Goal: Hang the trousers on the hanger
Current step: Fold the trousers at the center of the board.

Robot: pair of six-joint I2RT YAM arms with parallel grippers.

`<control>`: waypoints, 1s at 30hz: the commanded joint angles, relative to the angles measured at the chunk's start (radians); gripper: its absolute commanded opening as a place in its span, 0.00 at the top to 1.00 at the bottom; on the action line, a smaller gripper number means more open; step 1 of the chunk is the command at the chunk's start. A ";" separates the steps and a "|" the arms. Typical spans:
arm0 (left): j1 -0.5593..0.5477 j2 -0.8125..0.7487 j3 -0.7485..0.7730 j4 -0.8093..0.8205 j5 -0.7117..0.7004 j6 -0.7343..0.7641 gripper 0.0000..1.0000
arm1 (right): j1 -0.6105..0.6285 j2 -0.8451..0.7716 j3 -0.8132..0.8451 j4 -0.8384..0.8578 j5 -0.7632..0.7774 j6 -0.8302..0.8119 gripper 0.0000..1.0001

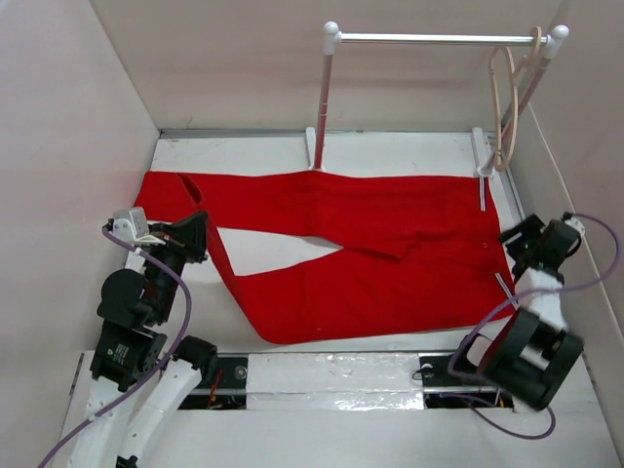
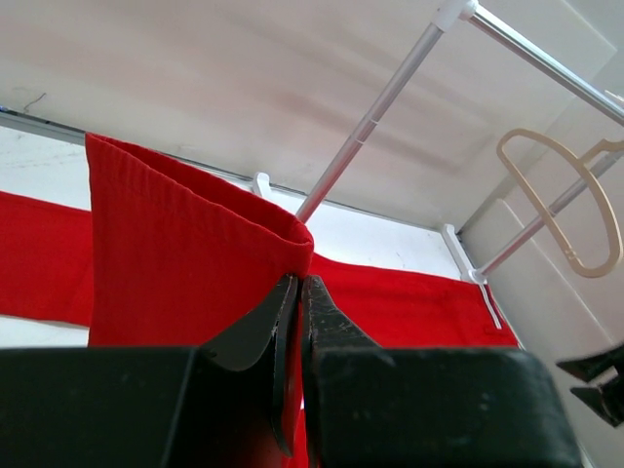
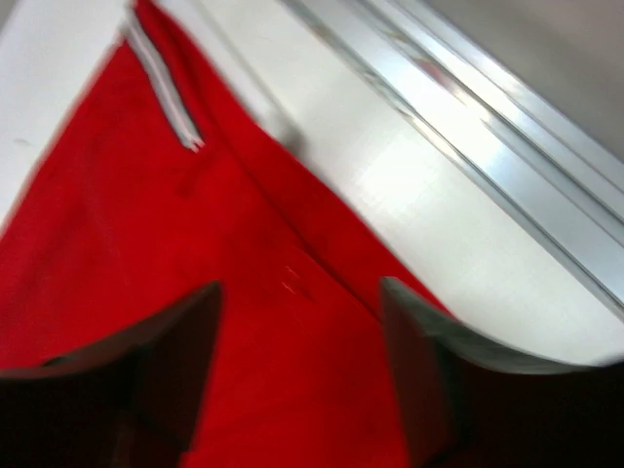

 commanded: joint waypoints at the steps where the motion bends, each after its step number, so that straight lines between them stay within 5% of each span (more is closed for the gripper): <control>1: -0.011 -0.010 0.003 0.071 0.023 0.015 1.00 | -0.048 -0.243 -0.121 -0.128 0.154 0.041 0.36; 2: -0.021 -0.026 0.002 0.077 0.029 0.015 1.00 | -0.069 -0.300 -0.183 -0.147 0.159 0.043 0.54; 8: -0.059 -0.058 0.005 0.083 0.000 0.013 1.00 | -0.158 -0.575 -0.239 -0.407 0.280 0.051 0.86; 12: -0.091 -0.064 0.013 0.087 -0.006 0.016 1.00 | -0.198 -0.575 -0.172 -0.522 0.244 0.080 0.77; 13: -0.091 -0.064 0.016 0.085 -0.009 0.018 1.00 | -0.198 -0.493 -0.156 -0.558 0.259 0.075 0.70; 14: -0.102 -0.073 0.017 0.085 -0.011 0.016 1.00 | -0.207 -0.451 -0.141 -0.569 0.277 0.069 0.47; 16: -0.102 -0.083 0.017 0.087 -0.032 0.018 1.00 | -0.207 -0.391 -0.104 -0.607 0.279 0.084 0.42; 17: -0.114 -0.075 0.022 0.076 -0.043 0.025 1.00 | -0.207 -0.373 -0.110 -0.601 0.293 0.084 0.29; 18: -0.123 -0.069 0.025 0.070 -0.050 0.031 1.00 | -0.207 -0.369 -0.116 -0.595 0.302 0.100 0.26; 25: -0.133 -0.066 0.031 0.057 -0.078 0.042 1.00 | -0.207 -0.337 -0.104 -0.632 0.330 0.130 0.27; 30: -0.133 -0.060 0.028 0.051 -0.101 0.047 1.00 | -0.149 -0.303 -0.102 -0.622 0.371 0.171 0.45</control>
